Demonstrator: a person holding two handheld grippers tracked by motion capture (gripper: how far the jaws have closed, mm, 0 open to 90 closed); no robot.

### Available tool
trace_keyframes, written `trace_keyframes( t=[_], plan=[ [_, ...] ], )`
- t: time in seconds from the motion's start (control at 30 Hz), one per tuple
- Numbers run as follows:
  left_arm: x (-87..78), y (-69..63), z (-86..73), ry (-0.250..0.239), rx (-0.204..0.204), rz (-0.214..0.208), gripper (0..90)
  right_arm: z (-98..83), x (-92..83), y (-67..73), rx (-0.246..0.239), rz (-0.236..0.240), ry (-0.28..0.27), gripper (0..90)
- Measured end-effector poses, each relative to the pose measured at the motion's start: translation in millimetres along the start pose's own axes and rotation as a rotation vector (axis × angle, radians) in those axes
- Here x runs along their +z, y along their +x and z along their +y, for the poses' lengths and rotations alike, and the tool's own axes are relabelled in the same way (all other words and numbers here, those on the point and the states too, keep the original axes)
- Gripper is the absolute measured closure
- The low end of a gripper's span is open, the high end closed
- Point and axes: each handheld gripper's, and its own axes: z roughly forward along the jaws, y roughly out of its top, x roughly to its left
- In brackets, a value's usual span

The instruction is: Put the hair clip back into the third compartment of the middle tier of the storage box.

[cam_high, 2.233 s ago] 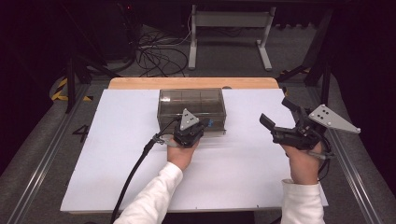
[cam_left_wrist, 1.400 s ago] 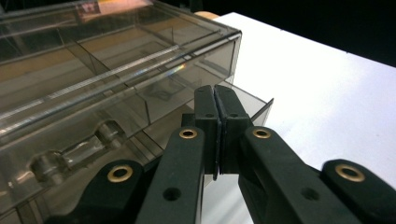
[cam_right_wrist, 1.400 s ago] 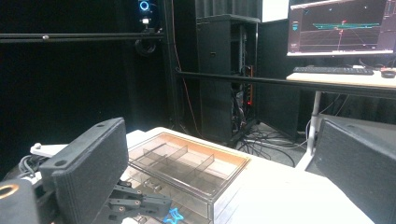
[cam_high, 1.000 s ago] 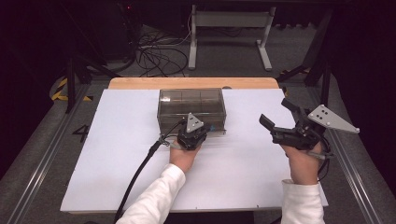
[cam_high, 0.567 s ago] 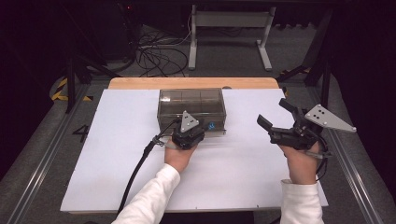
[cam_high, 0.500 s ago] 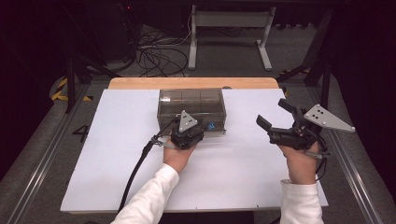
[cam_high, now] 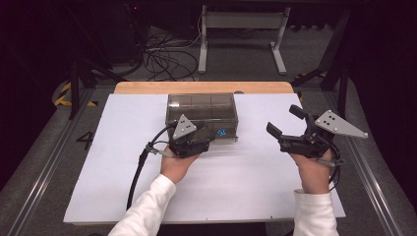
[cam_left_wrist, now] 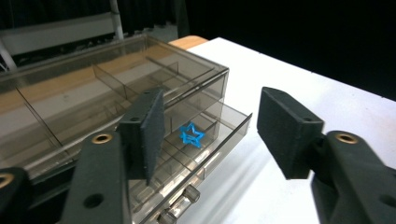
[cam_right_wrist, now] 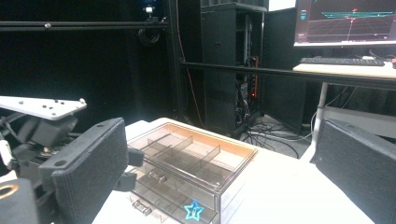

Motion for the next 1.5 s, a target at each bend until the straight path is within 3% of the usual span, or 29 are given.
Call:
trace_keyframes(
  t=[0.53, 0.93, 1.5],
  plan=[
    [-29.5, 5.2, 7.7, -0.042, 0.01, 0.022, 23.5, -3.9, 1.7, 1.1, 0.003, -0.006, 0.022, 3.3],
    [-46.8, 9.5, 8.2, -0.052, 0.021, 0.031, 19.0, -6.0, 3.7, 3.0, 0.006, 0.003, 0.024, 3.2],
    [-83.0, 30.2, 5.8, -0.092, 0.009, 0.081, 14.0, -14.2, 13.2, 5.3, -0.001, 0.001, 0.067, 3.1]
  ],
)
